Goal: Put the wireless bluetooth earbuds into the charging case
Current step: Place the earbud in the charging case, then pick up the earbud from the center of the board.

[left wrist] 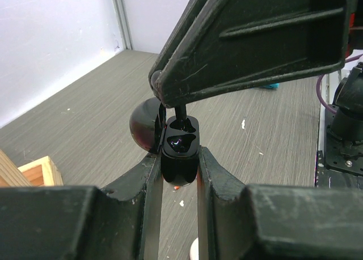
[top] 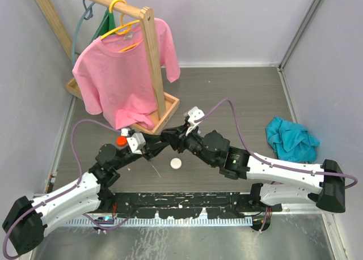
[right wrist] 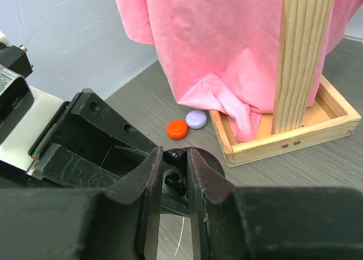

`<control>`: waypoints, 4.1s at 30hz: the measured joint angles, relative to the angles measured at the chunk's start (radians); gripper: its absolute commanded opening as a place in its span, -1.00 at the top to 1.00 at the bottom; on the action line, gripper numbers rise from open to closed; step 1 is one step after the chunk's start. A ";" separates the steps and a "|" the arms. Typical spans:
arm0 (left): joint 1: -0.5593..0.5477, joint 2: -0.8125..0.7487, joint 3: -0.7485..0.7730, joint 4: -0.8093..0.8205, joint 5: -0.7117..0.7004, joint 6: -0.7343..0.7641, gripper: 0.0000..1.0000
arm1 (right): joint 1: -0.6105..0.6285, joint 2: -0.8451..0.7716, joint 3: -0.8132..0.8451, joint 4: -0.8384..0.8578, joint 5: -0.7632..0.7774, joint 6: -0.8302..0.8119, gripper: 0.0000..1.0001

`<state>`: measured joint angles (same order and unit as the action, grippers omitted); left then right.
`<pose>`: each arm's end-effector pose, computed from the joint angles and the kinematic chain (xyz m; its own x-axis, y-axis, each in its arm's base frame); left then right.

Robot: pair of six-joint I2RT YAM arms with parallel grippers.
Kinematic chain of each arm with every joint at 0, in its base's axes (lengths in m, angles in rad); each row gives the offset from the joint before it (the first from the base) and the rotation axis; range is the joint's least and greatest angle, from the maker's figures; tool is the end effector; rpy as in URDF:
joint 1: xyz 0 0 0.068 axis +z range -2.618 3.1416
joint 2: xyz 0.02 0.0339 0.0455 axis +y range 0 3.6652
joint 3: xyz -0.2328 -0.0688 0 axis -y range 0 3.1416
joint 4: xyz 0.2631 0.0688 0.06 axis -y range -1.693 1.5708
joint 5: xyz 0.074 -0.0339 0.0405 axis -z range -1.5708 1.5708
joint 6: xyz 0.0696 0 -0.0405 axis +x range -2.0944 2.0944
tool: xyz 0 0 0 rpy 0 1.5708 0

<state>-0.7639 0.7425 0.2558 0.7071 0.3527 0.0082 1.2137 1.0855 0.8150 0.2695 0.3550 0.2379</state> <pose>0.1603 -0.1869 0.2313 0.1652 -0.1476 -0.9752 0.8913 0.4457 0.0835 0.1346 0.2916 0.3068 -0.1787 0.1531 -0.9719 -0.7356 0.6352 0.2353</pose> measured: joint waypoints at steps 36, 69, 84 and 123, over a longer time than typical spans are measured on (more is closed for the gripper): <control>0.000 -0.017 -0.002 0.026 -0.039 -0.029 0.99 | 0.009 0.023 -0.002 0.006 -0.016 -0.003 0.53; -0.001 -0.020 -0.079 0.008 -0.178 -0.018 1.00 | -0.050 0.022 0.124 -0.307 0.117 -0.034 -0.19; -0.001 -0.101 -0.099 -0.104 -0.315 0.008 1.00 | -0.375 0.194 0.060 -0.432 0.005 0.106 -0.13; -0.001 -0.083 -0.099 -0.146 -0.303 0.012 1.00 | -0.491 0.644 0.095 -0.319 -0.158 0.135 0.27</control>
<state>-0.7650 0.6594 0.1566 0.5606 0.0498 0.0200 0.7227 1.7294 0.9100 -0.0494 0.1974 0.3729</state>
